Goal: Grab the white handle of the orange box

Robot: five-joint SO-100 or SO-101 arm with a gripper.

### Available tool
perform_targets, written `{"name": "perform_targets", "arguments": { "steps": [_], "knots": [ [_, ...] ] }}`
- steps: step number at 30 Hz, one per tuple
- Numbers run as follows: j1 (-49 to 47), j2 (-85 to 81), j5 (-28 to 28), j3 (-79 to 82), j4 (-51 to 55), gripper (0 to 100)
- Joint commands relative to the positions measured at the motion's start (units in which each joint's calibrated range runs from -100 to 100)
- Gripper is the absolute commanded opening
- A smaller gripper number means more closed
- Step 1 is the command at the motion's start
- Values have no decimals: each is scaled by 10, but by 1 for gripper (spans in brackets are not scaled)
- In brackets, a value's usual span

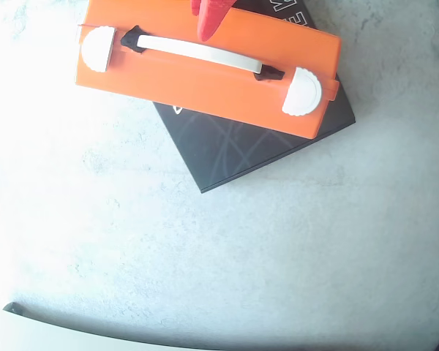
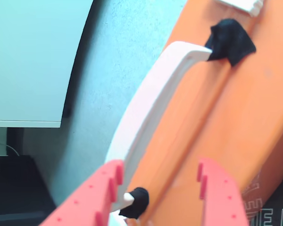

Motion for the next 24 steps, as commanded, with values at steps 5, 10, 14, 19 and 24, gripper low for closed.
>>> {"name": "perform_targets", "arguments": {
  "steps": [5, 10, 14, 19, 24],
  "knots": [
    [24, 3, -218, -1, 85, 19],
    [23, 3, -345, -1, 151, 19],
    [24, 4, -351, -9, 150, 23],
    [24, 53, -299, -64, 156, 24],
    [9, 104, -264, -132, 181, 24]
  ]
}}
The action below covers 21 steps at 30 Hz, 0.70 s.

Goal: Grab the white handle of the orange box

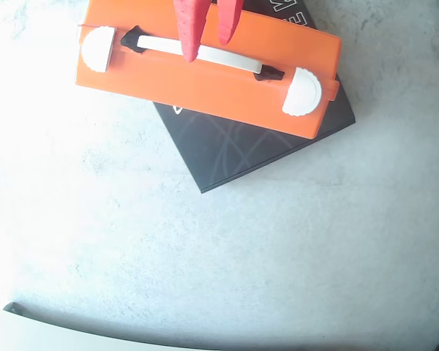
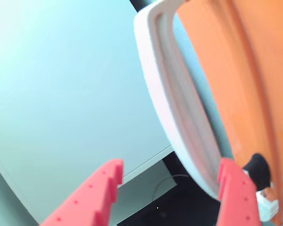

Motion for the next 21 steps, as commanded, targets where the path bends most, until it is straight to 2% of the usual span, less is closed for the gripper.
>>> {"name": "perform_targets", "arguments": {
  "steps": [1, 11, 21],
  "knots": [
    [-6, 28, 15, -29, 19, 24],
    [-9, 49, 11, -41, 16, 24],
    [-10, 113, 15, -121, 23, 24]
  ]
}}
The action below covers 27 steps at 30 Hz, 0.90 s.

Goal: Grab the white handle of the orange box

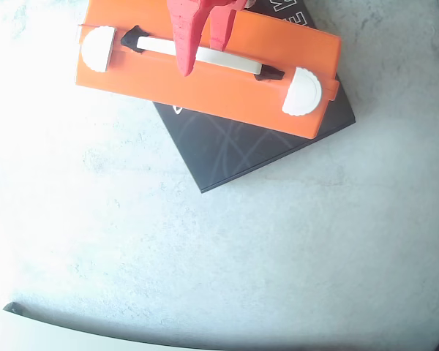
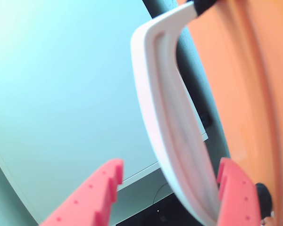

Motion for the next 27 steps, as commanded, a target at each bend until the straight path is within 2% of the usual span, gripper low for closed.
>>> {"name": "perform_targets", "arguments": {
  "steps": [1, 5, 11, 15, 20, 23, 24, 25, 27],
  "knots": [
    [1, 23, 2, -34, 6, 24],
    [-5, 86, -2, -101, 7, 24],
    [-68, 184, -13, -187, 8, 24],
    [-88, 222, -50, -202, 8, 24],
    [-105, 242, -55, -204, 8, 23],
    [-105, 248, -74, -204, 8, 15],
    [-105, 250, -95, -200, 9, 10],
    [-100, 268, -132, -203, 18, 1],
    [-102, 292, -151, -212, 53, 2]
  ]
}}
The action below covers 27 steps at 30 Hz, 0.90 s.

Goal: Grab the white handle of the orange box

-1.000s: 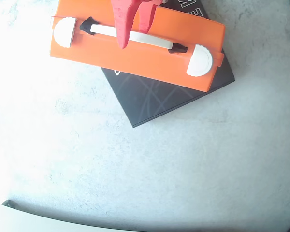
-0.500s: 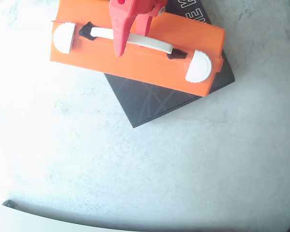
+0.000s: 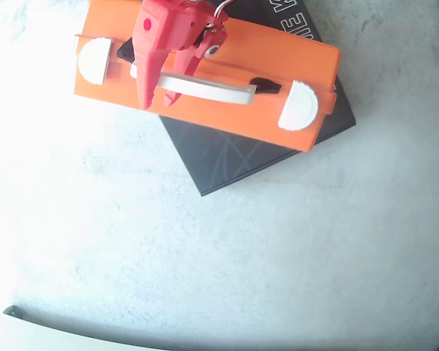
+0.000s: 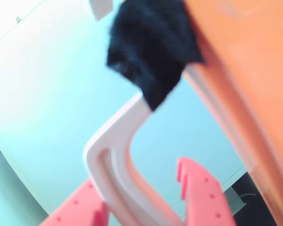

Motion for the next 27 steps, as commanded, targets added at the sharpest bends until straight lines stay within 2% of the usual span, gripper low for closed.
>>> {"name": "perform_targets", "arguments": {
  "steps": [1, 4, 12, 14, 17, 21, 27],
  "knots": [
    [-6, 59, -67, -11, 69, 2],
    [-7, 99, -85, -61, 159, 2],
    [-6, 160, -190, -170, 397, 1],
    [-2, 166, -196, -162, 460, 1],
    [-2, 172, -177, -104, 515, 1],
    [-1, 164, -141, 84, 450, 1],
    [6, 96, -126, 422, 196, 1]
  ]
}}
